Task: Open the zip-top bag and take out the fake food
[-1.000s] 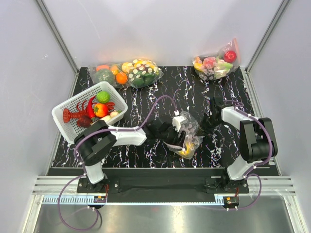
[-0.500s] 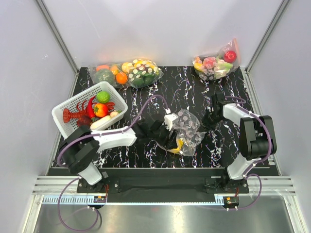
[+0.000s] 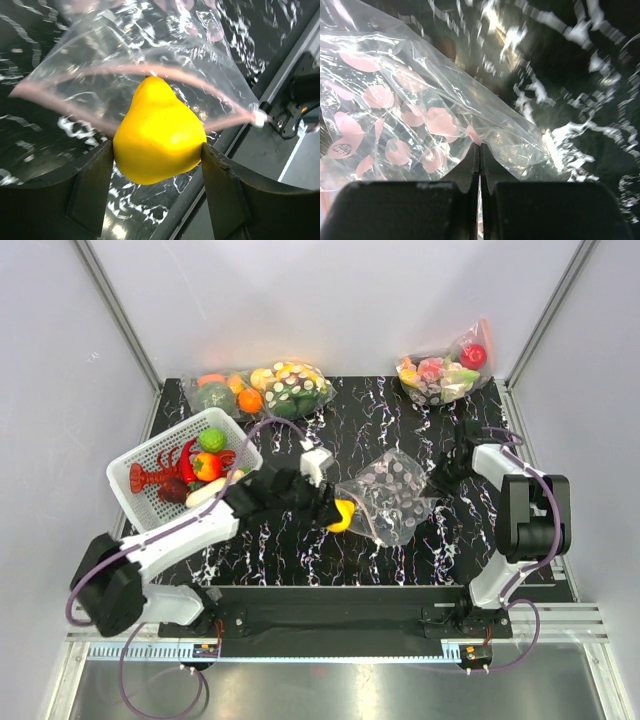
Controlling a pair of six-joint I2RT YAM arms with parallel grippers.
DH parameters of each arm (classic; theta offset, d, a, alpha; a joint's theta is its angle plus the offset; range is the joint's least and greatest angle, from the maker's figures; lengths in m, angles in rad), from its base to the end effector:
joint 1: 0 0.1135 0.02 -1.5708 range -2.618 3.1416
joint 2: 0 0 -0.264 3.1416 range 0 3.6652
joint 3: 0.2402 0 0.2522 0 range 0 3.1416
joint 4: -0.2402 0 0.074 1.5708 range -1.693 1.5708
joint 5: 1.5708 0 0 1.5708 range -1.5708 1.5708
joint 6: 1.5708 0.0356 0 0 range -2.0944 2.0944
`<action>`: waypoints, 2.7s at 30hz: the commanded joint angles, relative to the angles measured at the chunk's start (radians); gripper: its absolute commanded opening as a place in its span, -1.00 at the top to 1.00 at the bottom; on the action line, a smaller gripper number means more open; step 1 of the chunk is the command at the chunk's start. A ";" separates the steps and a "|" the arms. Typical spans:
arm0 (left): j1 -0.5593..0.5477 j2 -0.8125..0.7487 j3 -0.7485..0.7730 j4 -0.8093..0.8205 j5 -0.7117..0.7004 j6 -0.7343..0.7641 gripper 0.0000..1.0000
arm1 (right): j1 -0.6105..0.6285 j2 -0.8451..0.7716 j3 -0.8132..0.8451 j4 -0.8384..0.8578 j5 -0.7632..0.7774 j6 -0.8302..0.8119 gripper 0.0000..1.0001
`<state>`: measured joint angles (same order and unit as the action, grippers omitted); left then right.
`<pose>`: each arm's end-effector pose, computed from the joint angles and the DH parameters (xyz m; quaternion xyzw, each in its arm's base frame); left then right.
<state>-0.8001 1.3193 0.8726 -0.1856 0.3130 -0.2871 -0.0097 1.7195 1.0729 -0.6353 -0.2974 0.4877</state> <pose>0.1929 -0.2144 0.2537 0.2917 0.8343 -0.3500 0.3104 0.3216 0.0073 0.1713 0.2202 0.9538 0.1761 0.1036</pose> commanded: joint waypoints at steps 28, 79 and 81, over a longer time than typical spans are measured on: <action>1.092 -0.091 0.331 -0.436 -0.307 0.083 0.06 | -0.055 -0.127 0.171 -0.102 0.055 -0.135 -0.64; 1.107 -0.312 0.290 -0.520 -0.238 0.111 -0.98 | -0.055 -0.396 0.306 -0.141 -0.046 -0.230 -0.99; 1.104 -0.312 0.293 -0.522 -0.238 0.109 -0.98 | -0.055 -0.402 0.303 -0.144 -0.046 -0.229 -0.99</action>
